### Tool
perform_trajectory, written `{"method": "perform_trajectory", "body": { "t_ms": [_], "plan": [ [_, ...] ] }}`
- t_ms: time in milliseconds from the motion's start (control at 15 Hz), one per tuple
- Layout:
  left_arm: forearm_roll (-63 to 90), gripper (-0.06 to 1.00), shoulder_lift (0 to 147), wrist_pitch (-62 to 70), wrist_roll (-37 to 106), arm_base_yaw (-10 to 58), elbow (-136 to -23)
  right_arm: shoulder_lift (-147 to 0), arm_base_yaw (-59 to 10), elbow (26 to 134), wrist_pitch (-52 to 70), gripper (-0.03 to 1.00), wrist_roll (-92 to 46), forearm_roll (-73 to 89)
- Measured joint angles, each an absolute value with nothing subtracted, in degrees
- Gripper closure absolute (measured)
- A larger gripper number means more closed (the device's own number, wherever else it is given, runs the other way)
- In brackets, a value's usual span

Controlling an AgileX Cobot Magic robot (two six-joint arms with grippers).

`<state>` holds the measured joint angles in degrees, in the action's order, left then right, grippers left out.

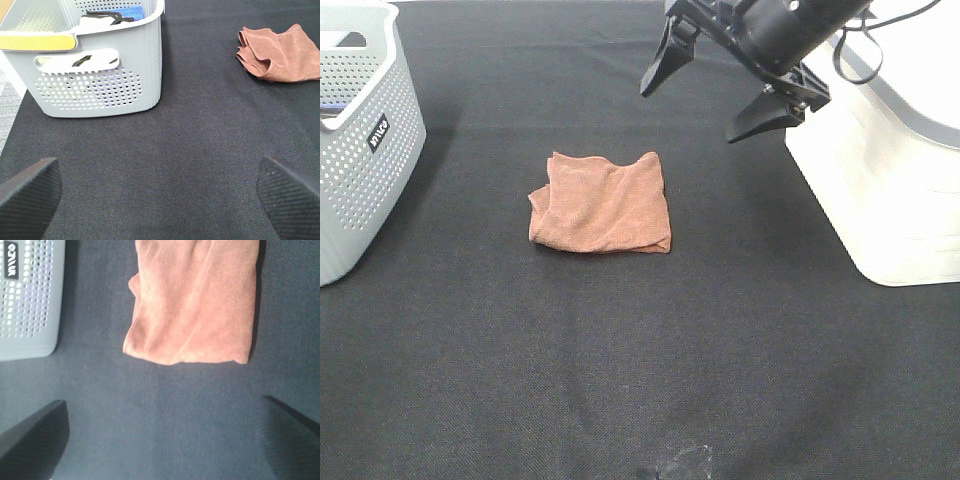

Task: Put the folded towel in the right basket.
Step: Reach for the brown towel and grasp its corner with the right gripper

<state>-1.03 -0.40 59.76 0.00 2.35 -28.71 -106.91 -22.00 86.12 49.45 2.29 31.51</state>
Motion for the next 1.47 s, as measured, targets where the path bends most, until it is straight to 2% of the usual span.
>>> {"method": "perform_trajectory", "body": {
  "t_ms": [333, 667, 1267, 1467],
  "plan": [
    [-1.03, -0.05, -0.40, 59.76, 0.00, 2.35, -28.71, -113.56, -22.00, 91.04, 49.39, 0.01, 5.39, 29.45],
    [-1.03, -0.05, -0.40, 59.76, 0.00, 2.35, -28.71, -125.99, -20.86, 100.67, 50.88, 0.01, 8.48, 26.76],
    [-1.03, -0.05, -0.40, 59.76, 0.00, 2.35, -28.71, -142.27, -19.31, 112.07, 49.16, 0.01, 4.41, 31.63],
    [-1.03, -0.05, -0.40, 59.76, 0.00, 2.35, -28.71, -143.47, -19.31, 112.87, 49.05, 0.02, 4.01, 33.80]
  ]
}}
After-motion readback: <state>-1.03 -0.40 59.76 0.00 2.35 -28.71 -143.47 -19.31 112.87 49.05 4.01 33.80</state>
